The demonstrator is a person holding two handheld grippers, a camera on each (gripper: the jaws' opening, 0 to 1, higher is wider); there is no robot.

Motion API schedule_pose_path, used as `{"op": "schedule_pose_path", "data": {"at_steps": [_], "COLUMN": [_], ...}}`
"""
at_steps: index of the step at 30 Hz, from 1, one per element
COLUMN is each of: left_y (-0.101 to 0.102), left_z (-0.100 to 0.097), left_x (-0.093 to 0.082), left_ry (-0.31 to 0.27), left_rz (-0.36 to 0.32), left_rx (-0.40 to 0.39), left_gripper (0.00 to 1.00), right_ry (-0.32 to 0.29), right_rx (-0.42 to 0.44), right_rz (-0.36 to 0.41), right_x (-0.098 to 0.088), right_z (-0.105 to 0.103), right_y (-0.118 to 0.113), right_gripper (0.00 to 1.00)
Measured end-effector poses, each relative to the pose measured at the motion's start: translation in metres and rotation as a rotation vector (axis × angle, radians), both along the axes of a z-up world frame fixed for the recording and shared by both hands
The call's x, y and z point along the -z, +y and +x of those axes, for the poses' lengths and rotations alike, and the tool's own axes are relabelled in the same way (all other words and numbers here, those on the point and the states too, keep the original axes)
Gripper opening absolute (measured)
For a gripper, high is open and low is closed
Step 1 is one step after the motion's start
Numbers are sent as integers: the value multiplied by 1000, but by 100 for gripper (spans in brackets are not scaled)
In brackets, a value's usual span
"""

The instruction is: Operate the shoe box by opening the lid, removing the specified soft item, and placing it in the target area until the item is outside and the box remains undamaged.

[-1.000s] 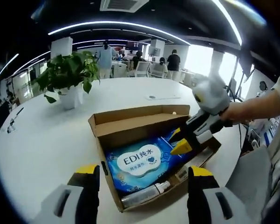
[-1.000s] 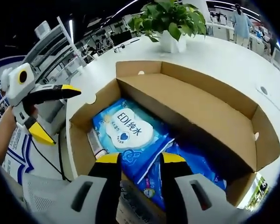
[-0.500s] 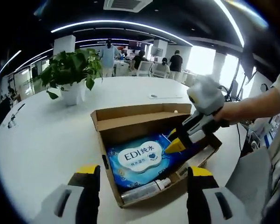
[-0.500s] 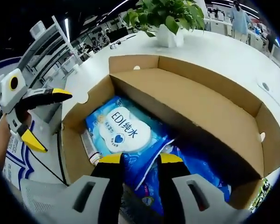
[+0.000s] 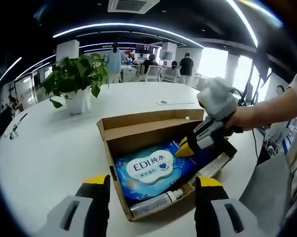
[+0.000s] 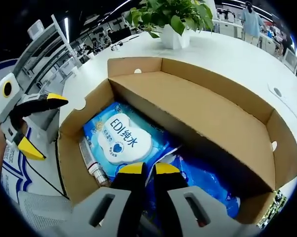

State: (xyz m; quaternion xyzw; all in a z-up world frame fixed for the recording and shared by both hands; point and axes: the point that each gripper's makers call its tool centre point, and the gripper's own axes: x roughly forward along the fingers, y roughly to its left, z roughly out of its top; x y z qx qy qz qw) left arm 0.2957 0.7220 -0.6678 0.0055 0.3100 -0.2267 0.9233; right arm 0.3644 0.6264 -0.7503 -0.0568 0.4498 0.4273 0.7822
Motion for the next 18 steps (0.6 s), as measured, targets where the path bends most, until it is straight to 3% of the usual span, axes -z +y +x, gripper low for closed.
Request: {"op": "schedule_pose_path", "data": {"at_steps": [18], "left_y": [-5], "left_z": [10], "left_x": [-2], "left_ry": [24], "left_rz": [3], "left_rx": [-13], "left_gripper": [52], "right_ry": [-113], "right_rx": [11], "right_rz": [18], "right_x": [-33], "right_z": [0], "right_y": [-9], "right_gripper": [0]}}
